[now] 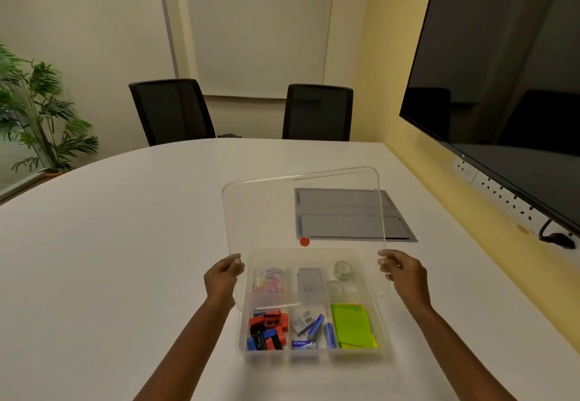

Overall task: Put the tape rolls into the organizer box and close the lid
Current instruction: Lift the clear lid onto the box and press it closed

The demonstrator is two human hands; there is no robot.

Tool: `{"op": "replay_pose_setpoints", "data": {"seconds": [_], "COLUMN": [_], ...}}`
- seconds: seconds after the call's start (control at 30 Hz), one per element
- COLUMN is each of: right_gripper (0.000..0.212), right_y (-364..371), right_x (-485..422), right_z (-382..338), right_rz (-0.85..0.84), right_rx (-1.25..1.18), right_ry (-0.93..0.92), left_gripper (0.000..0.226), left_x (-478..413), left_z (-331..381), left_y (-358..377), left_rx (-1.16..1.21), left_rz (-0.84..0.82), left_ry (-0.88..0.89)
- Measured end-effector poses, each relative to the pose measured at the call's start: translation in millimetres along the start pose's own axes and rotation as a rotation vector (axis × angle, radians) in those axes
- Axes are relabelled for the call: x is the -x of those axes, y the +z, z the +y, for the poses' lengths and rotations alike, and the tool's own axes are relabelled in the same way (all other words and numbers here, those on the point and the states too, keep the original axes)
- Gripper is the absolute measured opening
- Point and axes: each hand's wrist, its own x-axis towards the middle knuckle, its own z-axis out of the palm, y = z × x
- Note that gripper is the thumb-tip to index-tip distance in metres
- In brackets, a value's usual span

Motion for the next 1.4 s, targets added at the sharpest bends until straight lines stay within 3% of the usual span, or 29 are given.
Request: {"op": "replay_pose_setpoints", "data": {"seconds": [0.2,0.4,0.47,0.6,0.87,0.9,1.0,1.1,1.17,1.4], "right_gripper": [0.018,0.012,0.022,0.006,0.058,0.054,0.013,0.014,0.031,0.054], "right_y": [4.5,9.1,11.5,16.7,30.2,31.6,34.7,35.3,35.6,29.6], "right_x": [13.2,21.7,23.8,26.9,21.9,21.2,17.0,15.1,12.6,16.3], "right_z": [9.1,25.0,32.5,46.7,60.2,58.0,56.6,57.0,61.2,71.5], "right_rz": [0.051,-0.031,-0.057,-0.109,-0.095,-0.103,-0.111,-0.138,-0.133,-0.128], "right_rx": [0.147,0.331,0.381,0.396,0.476,0.491,0.510,0.536,0.519,0.458], "right_ry": [0.073,0.153,0.170,0.252,0.230,0.237,0.245,0.216,0.231,0.210], "left_gripper": [0.029,0.020,0.020,0.022,0.023,0.023,0.022,0.022,0.024,0.027], "left_x": [7.9,16.1,18.4,18.7,10.8,9.0,2.6,-2.6,-4.5,0.4], "left_z": [-20.4,-41.6,-46.8,-55.6,-66.5,-66.9,-66.1,-65.2,-65.2,-70.7], "left_y": [-6.8,-16.9,-17.8,-17.5,-12.9,-11.6,-6.7,-2.4,-0.8,-3.6], "left_rx": [-0.134,-0.316,-0.381,-0.480,-0.534,-0.536,-0.543,-0.565,-0.580,-0.611], "left_rz": [0.057,0.113,0.123,0.116,0.134,0.136,0.131,0.120,0.116,0.094], "left_ry": [-0.082,-0.039,-0.022,-0.005,-0.038,-0.035,-0.022,-0.009,-0.011,-0.004]}}
